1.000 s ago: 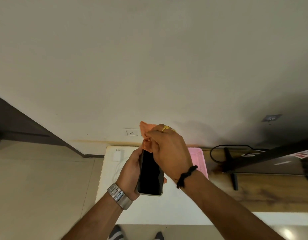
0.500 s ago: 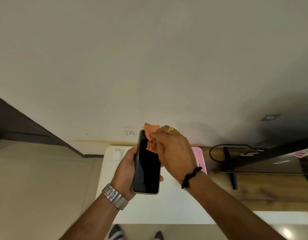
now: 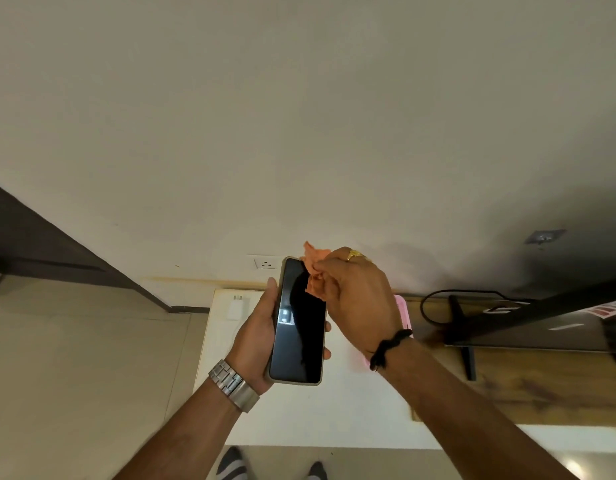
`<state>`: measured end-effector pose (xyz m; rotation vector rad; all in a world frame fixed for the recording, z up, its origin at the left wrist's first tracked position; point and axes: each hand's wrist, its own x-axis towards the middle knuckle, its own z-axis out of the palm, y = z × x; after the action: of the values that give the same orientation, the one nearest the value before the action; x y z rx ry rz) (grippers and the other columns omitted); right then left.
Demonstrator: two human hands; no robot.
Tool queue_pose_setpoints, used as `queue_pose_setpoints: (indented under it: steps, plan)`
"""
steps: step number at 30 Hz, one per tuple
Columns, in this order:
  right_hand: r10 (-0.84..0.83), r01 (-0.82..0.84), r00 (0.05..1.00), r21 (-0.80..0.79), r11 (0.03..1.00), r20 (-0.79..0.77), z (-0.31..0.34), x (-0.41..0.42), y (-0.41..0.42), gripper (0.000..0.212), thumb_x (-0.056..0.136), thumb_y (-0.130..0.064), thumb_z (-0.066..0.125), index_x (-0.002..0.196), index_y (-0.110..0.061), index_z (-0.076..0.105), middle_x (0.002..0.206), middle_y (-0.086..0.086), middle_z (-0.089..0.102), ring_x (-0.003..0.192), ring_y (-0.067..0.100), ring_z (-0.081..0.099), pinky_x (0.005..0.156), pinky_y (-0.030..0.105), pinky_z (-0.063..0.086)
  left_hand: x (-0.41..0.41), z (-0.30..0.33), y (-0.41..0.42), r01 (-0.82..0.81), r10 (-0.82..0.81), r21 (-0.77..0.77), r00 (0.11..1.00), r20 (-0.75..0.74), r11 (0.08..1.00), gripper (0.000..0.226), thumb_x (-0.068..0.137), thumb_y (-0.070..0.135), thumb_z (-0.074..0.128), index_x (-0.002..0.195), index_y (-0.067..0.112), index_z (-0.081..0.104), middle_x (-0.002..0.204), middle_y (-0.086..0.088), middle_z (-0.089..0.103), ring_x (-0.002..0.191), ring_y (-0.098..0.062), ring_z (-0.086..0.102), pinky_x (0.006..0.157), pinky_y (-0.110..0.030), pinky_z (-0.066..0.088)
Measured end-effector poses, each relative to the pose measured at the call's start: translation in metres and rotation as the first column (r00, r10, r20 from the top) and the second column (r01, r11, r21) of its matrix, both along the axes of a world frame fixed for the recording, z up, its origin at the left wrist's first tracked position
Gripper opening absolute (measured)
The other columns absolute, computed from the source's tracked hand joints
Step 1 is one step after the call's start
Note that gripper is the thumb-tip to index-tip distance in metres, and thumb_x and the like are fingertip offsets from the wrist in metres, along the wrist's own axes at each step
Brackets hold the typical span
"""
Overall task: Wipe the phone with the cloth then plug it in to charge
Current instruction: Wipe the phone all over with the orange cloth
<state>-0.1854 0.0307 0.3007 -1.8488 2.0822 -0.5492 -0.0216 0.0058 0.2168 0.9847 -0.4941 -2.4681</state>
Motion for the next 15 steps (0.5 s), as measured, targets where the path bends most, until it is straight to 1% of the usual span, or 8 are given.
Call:
queue_pose_setpoints:
  steps: [4,6,8,9,11,13,14,15]
  plan:
    - [0.033,-0.034,0.999,-0.002,0.999,-0.031,-0.003,0.005,0.002,0.024,0.094,-0.005,0.056,0.11,-0.012,0.072,0.107,0.004,0.067,0.098,0.02,0.061,0.087,0.034,0.052,-0.003,0.007,-0.007,-0.083,0.083,-0.008,0.994,0.069,0.997,0.067,0.092,0.069,0.046,0.117,0.016,0.078,0.112,-0.02,0.074,0.086,-0.041,0.072,0.079,-0.053,0.061]
    - [0.094,-0.092,0.994,0.035,0.995,-0.058,-0.011,0.012,0.019,0.02,0.097,-0.011,0.052,0.11,-0.016,0.066,0.103,-0.001,0.063,0.09,0.013,0.058,0.082,0.026,0.051,0.0,0.006,-0.011,-0.158,0.157,-0.006,0.977,0.144,0.987,0.064,0.092,0.067,0.05,0.126,0.018,0.073,0.125,-0.021,0.071,0.106,-0.043,0.07,0.095,-0.057,0.056]
    - [0.161,-0.156,0.986,0.13,0.979,-0.031,-0.014,0.024,0.041,0.017,0.102,-0.018,0.047,0.117,-0.022,0.055,0.104,-0.004,0.059,0.086,0.004,0.05,0.08,0.013,0.04,0.003,0.004,-0.012,-0.186,0.183,-0.006,0.964,0.194,0.983,0.069,0.091,0.068,0.053,0.136,0.017,0.066,0.137,-0.022,0.065,0.126,-0.045,0.061,0.113,-0.063,0.042]
    - [0.169,-0.168,0.986,0.15,0.974,0.002,-0.014,0.025,0.047,0.021,0.102,-0.019,0.047,0.121,-0.023,0.055,0.107,-0.004,0.06,0.087,0.003,0.049,0.082,0.011,0.037,0.003,0.003,-0.011,-0.182,0.179,-0.006,0.963,0.201,0.983,0.071,0.09,0.069,0.053,0.137,0.017,0.065,0.138,-0.022,0.065,0.13,-0.047,0.058,0.115,-0.064,0.038]
    - [0.144,-0.14,0.989,0.119,0.983,-0.024,-0.013,0.017,0.039,0.023,0.098,-0.015,0.052,0.116,-0.023,0.064,0.107,-0.005,0.064,0.09,0.007,0.055,0.084,0.015,0.046,0.001,0.004,-0.008,-0.163,0.16,-0.001,0.966,0.204,0.987,0.068,0.092,0.068,0.052,0.136,0.019,0.066,0.135,-0.021,0.067,0.126,-0.047,0.061,0.109,-0.064,0.045]
    - [0.093,-0.088,0.992,0.06,0.994,-0.087,-0.007,0.009,0.021,0.024,0.095,-0.013,0.054,0.11,-0.023,0.069,0.106,-0.004,0.065,0.095,0.014,0.059,0.084,0.026,0.054,-0.004,0.011,-0.006,-0.152,0.149,0.012,0.978,0.143,0.988,0.064,0.094,0.066,0.049,0.132,0.019,0.07,0.125,-0.019,0.073,0.107,-0.043,0.072,0.084,-0.057,0.06]
    - [0.07,-0.066,0.993,0.044,0.997,-0.09,-0.005,0.007,0.014,0.024,0.095,-0.013,0.054,0.111,-0.022,0.069,0.108,-0.003,0.065,0.098,0.016,0.06,0.086,0.029,0.053,-0.006,0.015,-0.008,-0.151,0.148,0.012,0.983,0.11,0.989,0.063,0.095,0.065,0.048,0.131,0.019,0.07,0.122,-0.018,0.074,0.099,-0.04,0.075,0.076,-0.054,0.062]
    - [0.065,-0.061,0.994,0.048,0.997,-0.084,-0.004,0.008,0.011,0.023,0.096,-0.013,0.055,0.113,-0.021,0.069,0.109,-0.002,0.065,0.098,0.016,0.06,0.088,0.029,0.053,-0.006,0.017,-0.01,-0.157,0.156,0.007,0.983,0.099,0.988,0.063,0.095,0.065,0.047,0.133,0.018,0.068,0.123,-0.018,0.073,0.097,-0.039,0.074,0.077,-0.054,0.062]
